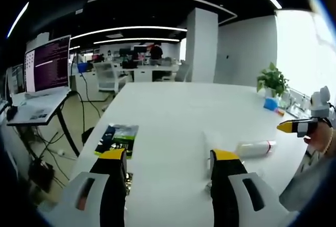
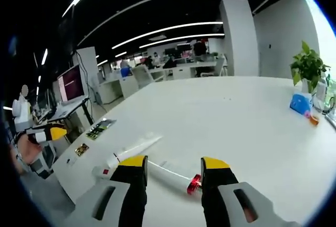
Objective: Arrange the skincare products in the storage area until every visible bottle or jar stands upright without overlapping.
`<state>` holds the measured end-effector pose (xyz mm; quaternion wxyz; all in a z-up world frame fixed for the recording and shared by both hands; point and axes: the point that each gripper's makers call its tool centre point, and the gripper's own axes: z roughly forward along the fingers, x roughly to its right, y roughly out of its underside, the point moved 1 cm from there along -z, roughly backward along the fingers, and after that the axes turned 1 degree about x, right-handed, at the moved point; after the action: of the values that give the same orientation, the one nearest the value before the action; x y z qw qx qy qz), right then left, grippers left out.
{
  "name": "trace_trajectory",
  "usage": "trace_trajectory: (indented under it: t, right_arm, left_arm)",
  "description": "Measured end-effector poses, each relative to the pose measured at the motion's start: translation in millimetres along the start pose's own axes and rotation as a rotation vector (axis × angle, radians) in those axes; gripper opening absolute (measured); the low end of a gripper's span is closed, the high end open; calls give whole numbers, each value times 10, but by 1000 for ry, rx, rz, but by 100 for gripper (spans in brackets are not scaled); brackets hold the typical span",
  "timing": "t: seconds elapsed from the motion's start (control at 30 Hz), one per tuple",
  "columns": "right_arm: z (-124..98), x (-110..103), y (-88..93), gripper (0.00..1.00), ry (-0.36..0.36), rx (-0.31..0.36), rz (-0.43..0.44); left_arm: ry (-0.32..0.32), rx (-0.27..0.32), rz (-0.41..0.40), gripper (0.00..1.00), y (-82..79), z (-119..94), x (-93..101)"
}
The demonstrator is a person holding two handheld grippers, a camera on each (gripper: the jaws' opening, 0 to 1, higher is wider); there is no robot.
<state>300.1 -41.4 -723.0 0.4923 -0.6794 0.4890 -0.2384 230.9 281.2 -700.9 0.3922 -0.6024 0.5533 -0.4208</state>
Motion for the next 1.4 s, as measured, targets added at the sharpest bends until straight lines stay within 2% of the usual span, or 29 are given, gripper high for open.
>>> trace_trajectory:
  t: [0.83, 1.23, 1.4]
  right_arm:
    - [-18, 153, -37, 35, 46, 8, 7]
    - [-77, 276, -167, 36, 75, 61, -3]
    - [-53, 301, -223, 36, 59, 62, -15]
  left_arm:
    - [3, 1, -9, 59, -3, -9, 7]
    - [-1, 7, -12, 59, -17, -13, -10]
    - [1, 6, -10, 58, -15, -12, -4]
